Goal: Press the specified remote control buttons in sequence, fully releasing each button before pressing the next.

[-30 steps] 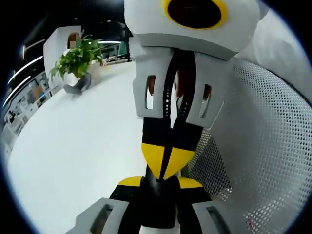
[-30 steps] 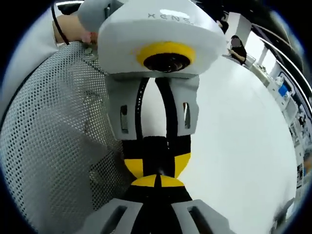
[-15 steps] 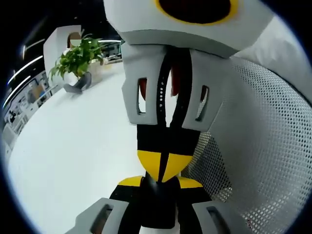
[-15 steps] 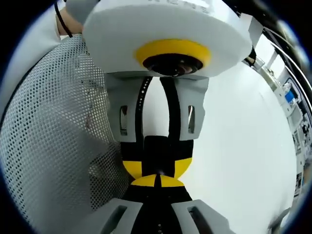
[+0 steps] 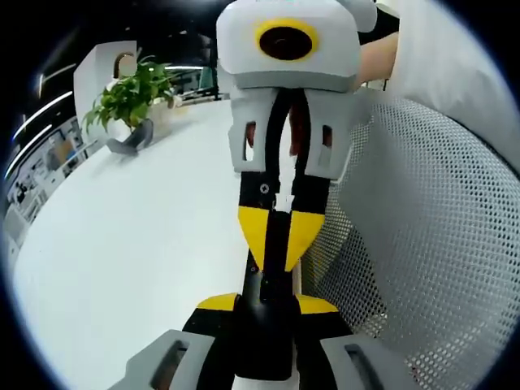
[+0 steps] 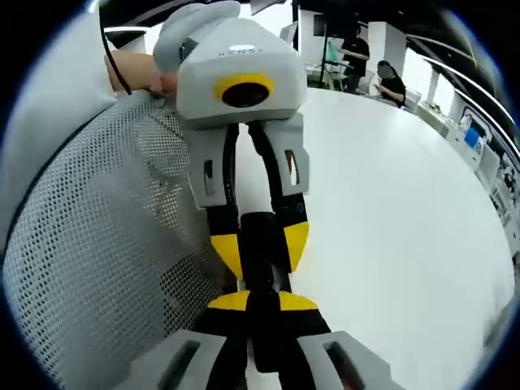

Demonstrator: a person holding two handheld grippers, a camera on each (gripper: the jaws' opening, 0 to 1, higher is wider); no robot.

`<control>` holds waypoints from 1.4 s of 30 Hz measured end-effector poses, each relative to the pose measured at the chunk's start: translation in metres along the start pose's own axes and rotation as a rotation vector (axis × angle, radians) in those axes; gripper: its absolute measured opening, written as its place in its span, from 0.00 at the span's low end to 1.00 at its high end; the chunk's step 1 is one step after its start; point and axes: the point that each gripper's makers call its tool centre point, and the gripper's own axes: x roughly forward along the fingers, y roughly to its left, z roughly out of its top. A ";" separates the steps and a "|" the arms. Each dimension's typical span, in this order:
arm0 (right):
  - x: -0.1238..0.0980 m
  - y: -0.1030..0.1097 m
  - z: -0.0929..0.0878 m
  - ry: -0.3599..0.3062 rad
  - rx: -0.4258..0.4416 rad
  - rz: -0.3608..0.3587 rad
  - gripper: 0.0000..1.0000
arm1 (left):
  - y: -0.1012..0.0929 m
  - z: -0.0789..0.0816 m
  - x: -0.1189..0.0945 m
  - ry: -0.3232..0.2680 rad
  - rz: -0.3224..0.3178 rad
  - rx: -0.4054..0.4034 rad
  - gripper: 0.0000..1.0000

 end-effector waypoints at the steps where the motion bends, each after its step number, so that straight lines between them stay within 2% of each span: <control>1: 0.000 0.000 -0.003 0.008 -0.004 -0.004 0.14 | 0.000 0.000 0.000 -0.001 0.000 -0.001 0.24; 3: 0.000 -0.002 -0.007 0.013 -0.004 -0.014 0.18 | 0.000 0.000 0.000 -0.001 0.000 0.000 0.24; 8: 0.000 -0.005 -0.008 0.005 0.016 -0.013 0.20 | 0.000 0.000 0.000 -0.002 0.001 -0.003 0.24; 12: 0.005 -0.006 -0.017 0.040 -0.011 -0.009 0.22 | 0.000 -0.001 0.000 -0.008 0.003 -0.005 0.25; 18: -0.001 -0.008 -0.019 -0.028 0.020 0.003 0.22 | -0.001 -0.001 0.000 -0.016 0.013 -0.010 0.25; 22: 0.002 -0.009 -0.021 -0.020 -0.016 0.001 0.23 | -0.001 -0.001 0.001 -0.010 0.023 -0.017 0.25; 27: 0.002 -0.009 -0.021 -0.016 -0.006 -0.006 0.22 | 0.000 -0.002 0.001 -0.009 0.039 -0.034 0.25; 35: 0.003 -0.010 -0.020 -0.009 -0.036 -0.009 0.21 | 0.004 -0.002 0.001 -0.009 0.042 -0.040 0.25; 38: 0.004 -0.011 -0.019 -0.013 -0.028 -0.013 0.21 | 0.007 -0.003 0.001 0.013 0.046 -0.053 0.26; 40: 0.005 -0.013 -0.017 -0.019 -0.019 -0.016 0.22 | 0.009 -0.004 -0.001 0.027 0.046 -0.109 0.26; 42: 0.005 -0.013 -0.016 -0.025 -0.012 -0.018 0.22 | 0.012 -0.004 -0.005 0.027 0.044 -0.118 0.26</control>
